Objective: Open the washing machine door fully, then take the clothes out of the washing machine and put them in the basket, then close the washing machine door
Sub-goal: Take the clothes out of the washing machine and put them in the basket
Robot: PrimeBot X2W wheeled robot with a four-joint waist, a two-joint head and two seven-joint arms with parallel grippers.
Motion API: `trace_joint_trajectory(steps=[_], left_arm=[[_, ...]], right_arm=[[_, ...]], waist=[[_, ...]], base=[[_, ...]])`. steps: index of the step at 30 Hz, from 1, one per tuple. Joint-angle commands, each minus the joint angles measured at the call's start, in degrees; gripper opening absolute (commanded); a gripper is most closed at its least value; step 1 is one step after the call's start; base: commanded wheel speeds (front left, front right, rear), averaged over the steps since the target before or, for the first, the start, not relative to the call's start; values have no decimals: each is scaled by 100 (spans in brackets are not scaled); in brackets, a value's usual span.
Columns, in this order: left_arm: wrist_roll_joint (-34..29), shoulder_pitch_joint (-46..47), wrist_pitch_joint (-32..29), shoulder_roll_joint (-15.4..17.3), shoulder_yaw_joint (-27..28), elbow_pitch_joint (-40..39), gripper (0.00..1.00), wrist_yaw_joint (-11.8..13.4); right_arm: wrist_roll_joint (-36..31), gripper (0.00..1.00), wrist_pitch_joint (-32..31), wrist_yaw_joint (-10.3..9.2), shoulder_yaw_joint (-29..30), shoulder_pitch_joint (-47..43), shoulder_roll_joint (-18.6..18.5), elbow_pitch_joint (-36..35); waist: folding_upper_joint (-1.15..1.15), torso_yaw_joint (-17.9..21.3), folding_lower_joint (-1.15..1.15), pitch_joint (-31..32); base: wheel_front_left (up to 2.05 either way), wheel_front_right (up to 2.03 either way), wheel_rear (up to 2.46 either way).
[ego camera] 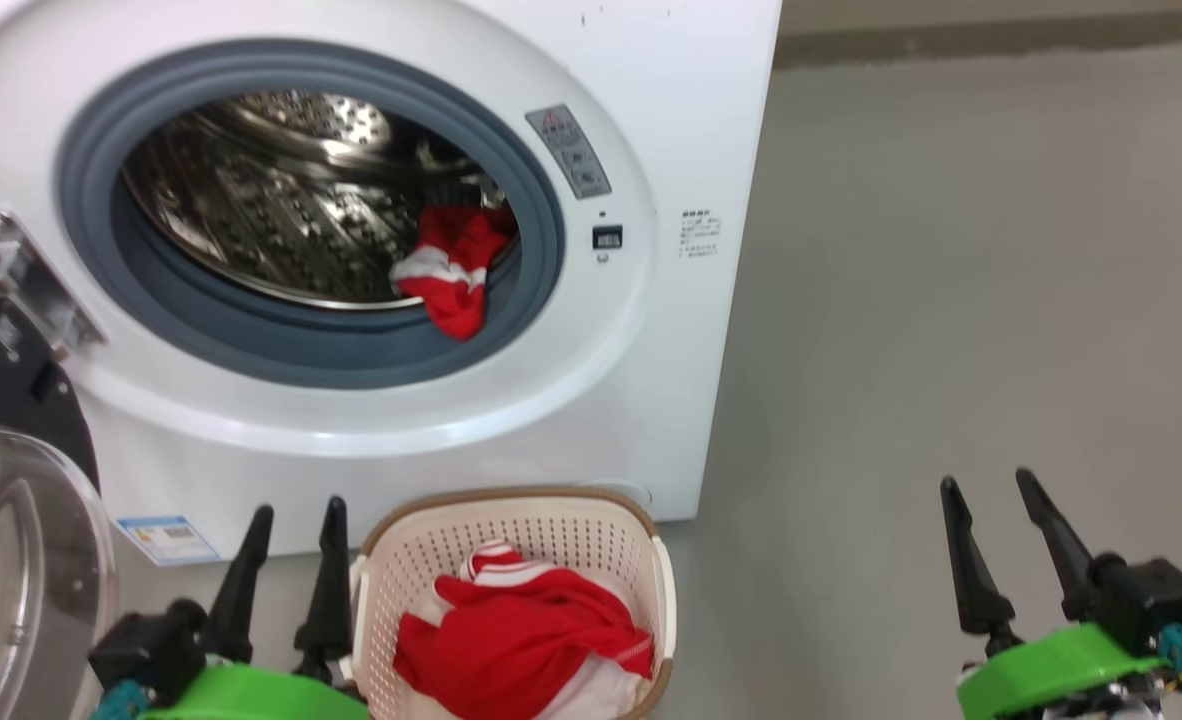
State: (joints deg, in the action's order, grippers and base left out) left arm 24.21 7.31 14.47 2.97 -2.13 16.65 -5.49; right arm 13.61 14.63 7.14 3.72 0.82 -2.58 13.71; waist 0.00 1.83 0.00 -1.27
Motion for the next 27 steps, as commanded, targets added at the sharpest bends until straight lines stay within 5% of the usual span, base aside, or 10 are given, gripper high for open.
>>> trace_joint_trajectory(steps=[1,27], left_arm=[[-69,10,52,94,156,-187,100,42],[-496,-629,-67,270,-138,-528,100,379]], right_arm=[[23,100,37,35,-108,26,-30,-183],[10,100,-3,35,-146,-598,-30,-617]], waist=[[0,-37,0,242],[0,-25,0,518]], base=[[0,0,0],[0,0,0]])
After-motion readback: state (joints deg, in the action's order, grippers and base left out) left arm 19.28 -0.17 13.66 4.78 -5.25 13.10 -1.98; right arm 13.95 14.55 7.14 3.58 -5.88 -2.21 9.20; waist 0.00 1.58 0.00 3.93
